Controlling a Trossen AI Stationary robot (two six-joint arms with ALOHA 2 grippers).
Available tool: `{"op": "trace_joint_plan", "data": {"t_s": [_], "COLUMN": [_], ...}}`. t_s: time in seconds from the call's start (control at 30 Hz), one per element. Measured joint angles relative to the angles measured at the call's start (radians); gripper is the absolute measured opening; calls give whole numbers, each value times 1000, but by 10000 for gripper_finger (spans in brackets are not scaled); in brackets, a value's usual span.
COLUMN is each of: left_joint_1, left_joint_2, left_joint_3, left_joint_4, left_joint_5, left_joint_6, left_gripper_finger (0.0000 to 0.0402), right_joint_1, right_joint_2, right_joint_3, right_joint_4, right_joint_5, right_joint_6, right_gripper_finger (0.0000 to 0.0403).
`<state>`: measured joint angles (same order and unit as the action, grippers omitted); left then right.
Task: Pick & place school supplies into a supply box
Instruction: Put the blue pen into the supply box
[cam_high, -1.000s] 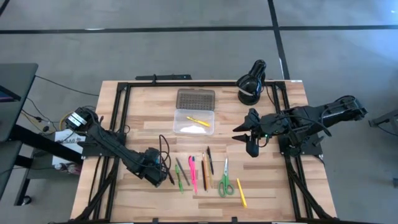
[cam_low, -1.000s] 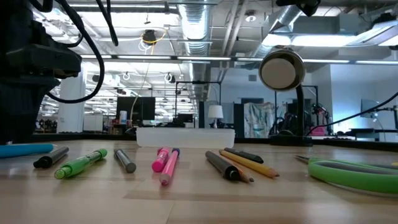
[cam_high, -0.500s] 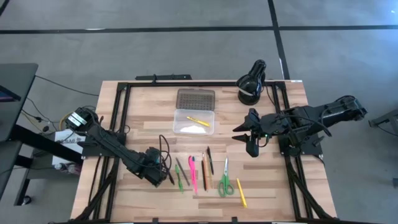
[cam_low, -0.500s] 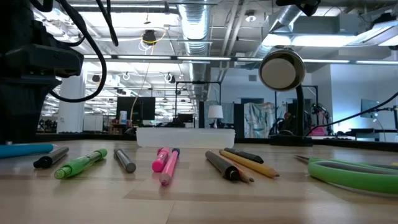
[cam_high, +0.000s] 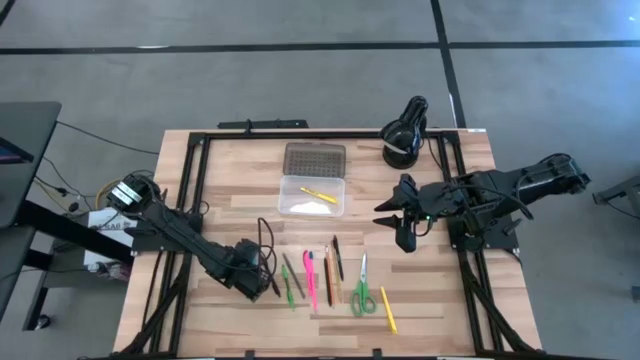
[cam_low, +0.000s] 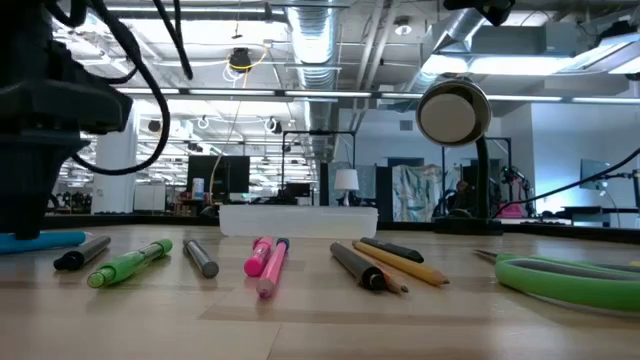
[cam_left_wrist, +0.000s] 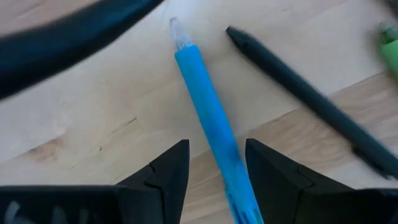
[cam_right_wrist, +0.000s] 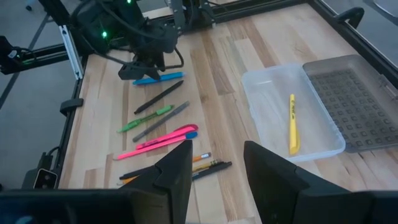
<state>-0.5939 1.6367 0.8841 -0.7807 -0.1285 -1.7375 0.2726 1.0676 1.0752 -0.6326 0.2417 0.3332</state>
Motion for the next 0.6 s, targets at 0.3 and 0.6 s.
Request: {"op": "trace_joint_plan", "data": {"t_s": [0.3, 0.6], "left_joint_1": [-1, 3], "left_joint_2": [53, 56], "left_joint_3": [5, 5], "left_joint_4": [64, 45], "left_joint_5": [24, 54], "left_joint_6": [26, 32], "left_gripper_finger": [153, 146], "right_joint_1": [0, 0], "right_joint_2": [0, 0], "right_joint_3": [0, 0], "right_joint_4": [1, 1], "right_joint_5": [-1, -3], "right_joint_6": [0, 6], "right_gripper_finger": [138, 138]}}
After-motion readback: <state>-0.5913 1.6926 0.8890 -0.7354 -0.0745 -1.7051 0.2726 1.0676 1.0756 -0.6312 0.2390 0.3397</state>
